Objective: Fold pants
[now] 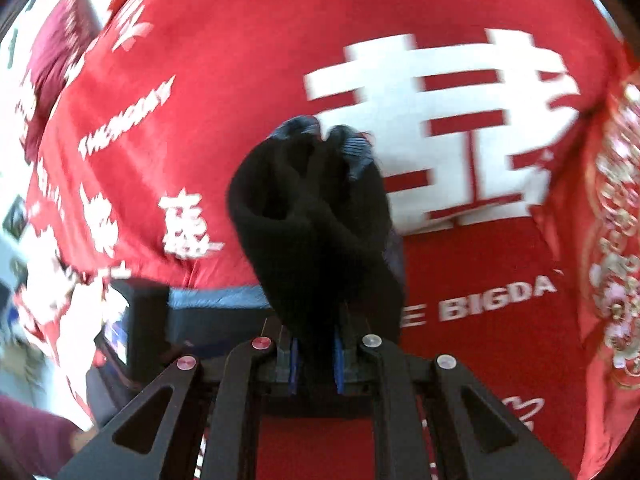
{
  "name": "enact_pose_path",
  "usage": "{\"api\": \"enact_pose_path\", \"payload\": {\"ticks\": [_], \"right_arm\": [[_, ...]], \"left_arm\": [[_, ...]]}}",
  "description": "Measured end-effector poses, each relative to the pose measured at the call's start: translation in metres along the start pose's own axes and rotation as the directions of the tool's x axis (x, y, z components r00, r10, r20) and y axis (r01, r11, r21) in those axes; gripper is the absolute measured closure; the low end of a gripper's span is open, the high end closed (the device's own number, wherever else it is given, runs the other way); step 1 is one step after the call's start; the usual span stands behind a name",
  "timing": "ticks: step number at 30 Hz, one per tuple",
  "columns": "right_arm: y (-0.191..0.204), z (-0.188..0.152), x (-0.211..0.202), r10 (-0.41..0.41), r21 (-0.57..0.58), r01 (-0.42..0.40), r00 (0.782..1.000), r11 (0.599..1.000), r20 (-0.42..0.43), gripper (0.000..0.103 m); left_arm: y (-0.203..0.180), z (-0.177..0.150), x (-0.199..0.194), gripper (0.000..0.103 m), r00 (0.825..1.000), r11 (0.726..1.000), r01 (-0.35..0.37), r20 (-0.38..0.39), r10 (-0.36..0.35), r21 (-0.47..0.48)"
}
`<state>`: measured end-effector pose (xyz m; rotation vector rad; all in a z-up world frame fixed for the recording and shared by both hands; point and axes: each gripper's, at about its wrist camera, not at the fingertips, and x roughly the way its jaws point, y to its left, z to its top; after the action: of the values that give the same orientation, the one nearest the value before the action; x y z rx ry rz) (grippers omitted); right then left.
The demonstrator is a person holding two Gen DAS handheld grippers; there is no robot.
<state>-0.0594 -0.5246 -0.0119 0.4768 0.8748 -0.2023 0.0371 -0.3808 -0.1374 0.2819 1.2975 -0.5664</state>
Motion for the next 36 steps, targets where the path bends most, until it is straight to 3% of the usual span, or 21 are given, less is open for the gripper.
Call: {"api": "enact_pose_path", "payload": {"ticks": [5,8,10,12,13,17,19,22,25,29,32,35,36], "right_arm": [[0.088,-0.032,0.063,-0.045,-0.188,0.019,0.99,0.982,-0.135,0.084],[0.136,-0.069,0.12,-0.112,-0.31,0.024,0.957,0.95,-0.267,0.077],[0.165,-0.097,0.148,-0.263,-0.444,0.116,0.922,0.888,-0.285,0.076],[0.189,-0.115,0.151,-0.379,-0.572,0.198,0.9,0.796,-0.217,0.057],[0.198,-0.119,0.146,-0.383,-0.597,0.195,0.901,0.778,-0.205,0.053],[0.201,-0.113,0.11,-0.216,-0.487,0.058,0.937,0.871,-0.274,0.049],[0.173,-0.1,0.093,-0.09,-0.31,-0.016,0.942,0.951,-0.324,0.049],[0.116,-0.082,0.084,-0.022,-0.022,0.015,0.943,1.0,-0.333,0.048],[0.047,-0.07,0.077,-0.024,0.193,0.086,0.951,0.977,-0.307,0.048],[-0.024,-0.043,0.07,-0.021,0.31,0.098,0.97,0.946,-0.243,0.048],[-0.065,-0.024,0.092,0.026,0.362,0.071,0.966,0.93,-0.256,0.048],[-0.09,-0.011,0.122,0.139,0.438,-0.014,0.957,0.899,-0.255,0.048],[-0.096,-0.007,0.136,0.206,0.47,-0.066,0.945,0.88,-0.255,0.048]], "left_arm": [[0.092,-0.026,-0.008,0.031,0.994,0.988,-0.103,-0.053,0.097,-0.116],[0.135,-0.044,-0.007,0.031,0.987,0.976,-0.146,-0.085,0.134,-0.163],[0.161,-0.061,-0.007,0.031,0.984,0.971,-0.16,-0.103,0.143,-0.178],[0.176,-0.07,-0.008,0.031,0.984,0.969,-0.158,-0.111,0.139,-0.188],[0.177,-0.069,-0.007,0.031,0.985,0.97,-0.154,-0.111,0.135,-0.189],[0.176,-0.045,-0.009,0.031,0.992,0.975,-0.1,-0.094,0.083,-0.197],[0.166,-0.037,-0.017,0.031,0.997,0.981,-0.049,-0.072,0.036,-0.189],[0.14,-0.027,-0.031,0.031,0.995,0.985,0.062,-0.067,-0.073,-0.162],[0.114,-0.014,-0.026,0.031,0.984,0.981,0.139,-0.094,-0.152,-0.132],[0.076,0.003,-0.023,0.031,0.981,0.982,0.173,-0.081,-0.179,-0.07],[0.049,0.015,-0.018,0.031,0.978,0.981,0.192,-0.074,-0.194,-0.036],[0.028,0.022,-0.012,0.031,0.983,0.985,0.17,-0.072,-0.17,-0.017],[0.025,0.025,-0.005,0.031,0.985,0.988,0.155,-0.075,-0.155,-0.018]]}}
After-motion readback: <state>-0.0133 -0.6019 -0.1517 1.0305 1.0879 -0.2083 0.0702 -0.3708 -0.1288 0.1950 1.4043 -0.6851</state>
